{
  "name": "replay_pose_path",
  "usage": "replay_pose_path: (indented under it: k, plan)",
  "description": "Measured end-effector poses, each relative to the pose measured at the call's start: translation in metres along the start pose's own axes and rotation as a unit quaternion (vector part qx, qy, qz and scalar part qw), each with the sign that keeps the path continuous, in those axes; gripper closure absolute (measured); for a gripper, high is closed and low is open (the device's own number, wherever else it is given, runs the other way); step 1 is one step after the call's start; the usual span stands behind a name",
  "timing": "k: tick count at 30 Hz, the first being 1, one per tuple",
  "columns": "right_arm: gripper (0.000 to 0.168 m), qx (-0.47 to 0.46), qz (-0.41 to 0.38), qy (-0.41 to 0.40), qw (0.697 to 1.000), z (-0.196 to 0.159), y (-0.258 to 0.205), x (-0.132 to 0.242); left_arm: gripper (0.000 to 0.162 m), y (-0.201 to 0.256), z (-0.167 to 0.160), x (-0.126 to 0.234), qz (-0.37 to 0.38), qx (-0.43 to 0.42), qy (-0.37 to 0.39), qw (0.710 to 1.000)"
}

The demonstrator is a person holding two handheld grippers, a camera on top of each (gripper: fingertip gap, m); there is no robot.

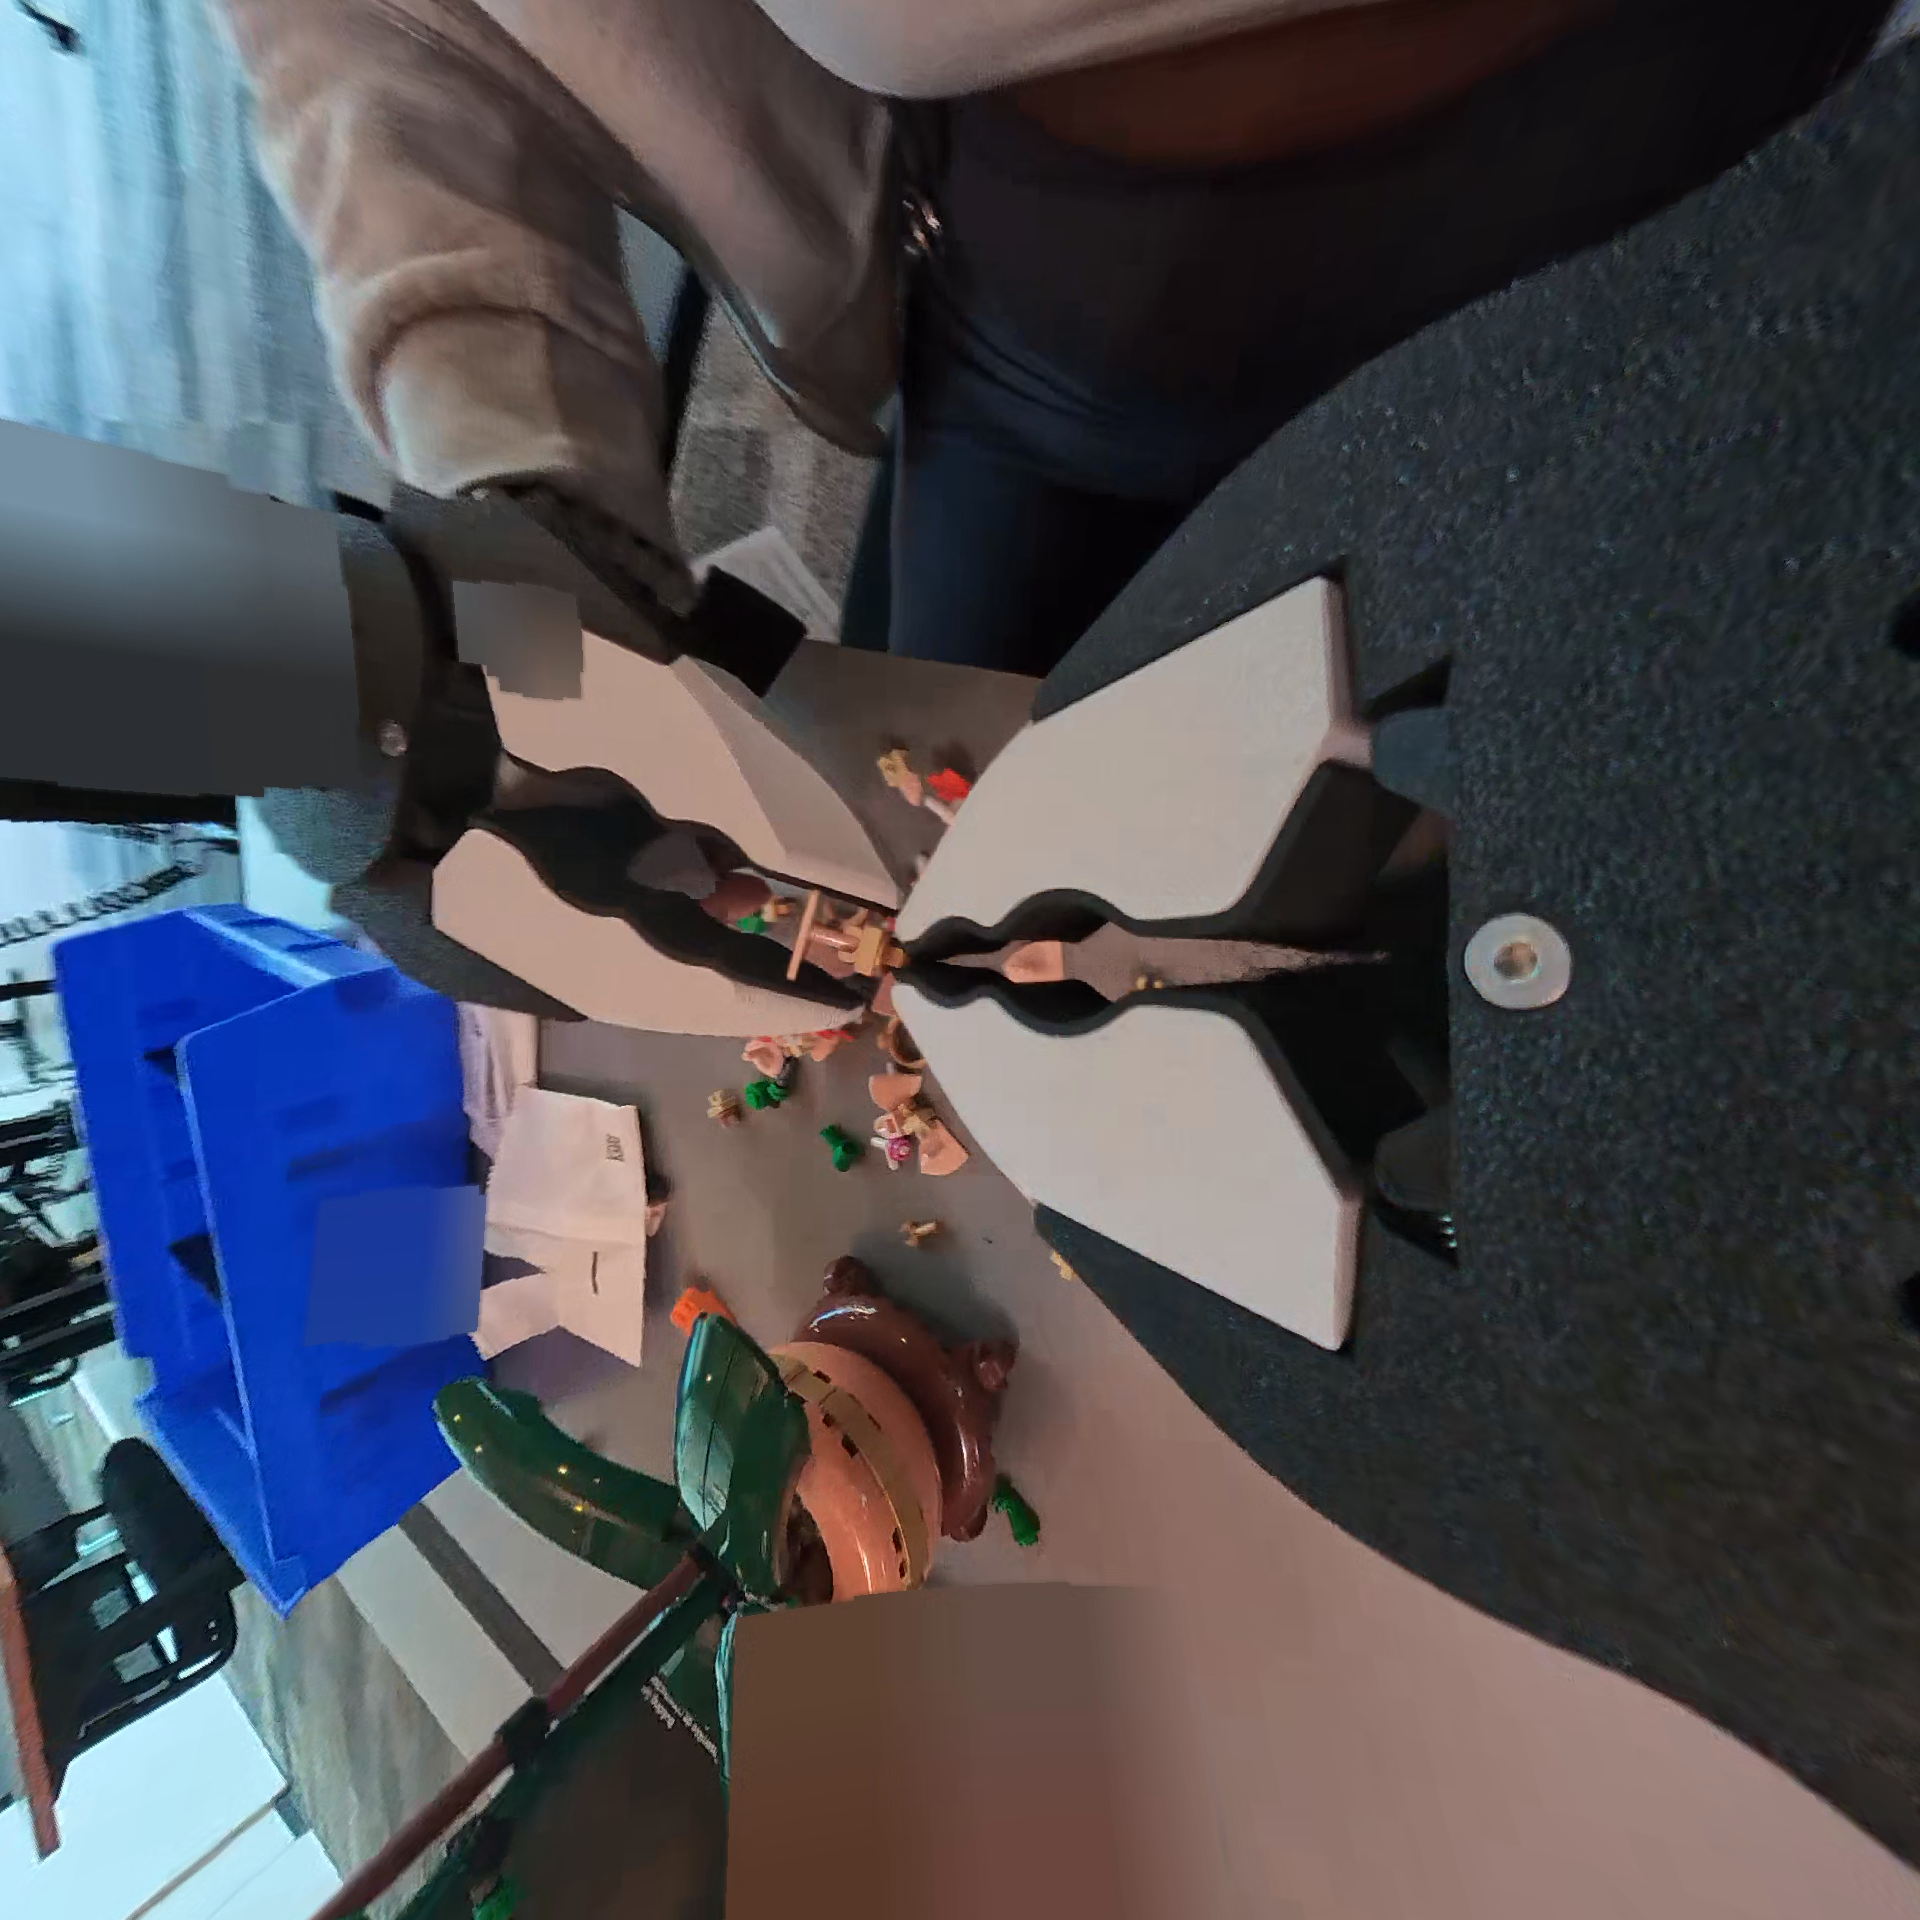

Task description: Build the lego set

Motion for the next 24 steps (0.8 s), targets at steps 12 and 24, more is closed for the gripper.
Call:
replay_pose_path:
  k: [12,24]
  plan:
    - [0.153,-0.046,-0.079,0.022,0.996,0.017,0.033,0.028,0.161,-0.044,-0.023,0.017,0.022,0.231,0.150,0.961]
    - [0.132,0.039,-0.118,-0.252,0.960,-0.055,0.052,0.017,0.161,-0.029,-0.033,0.001,0.053,0.077,0.053,0.994]
Point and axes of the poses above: each gripper's, where its closed fingertips meet, x back along the fingers, z out of its top, y = z × x across the jaws, the point moved 3 cm from there along x, back along the fingers, and after that the axes turned 7 degrees about y, right-handed, at the moved point
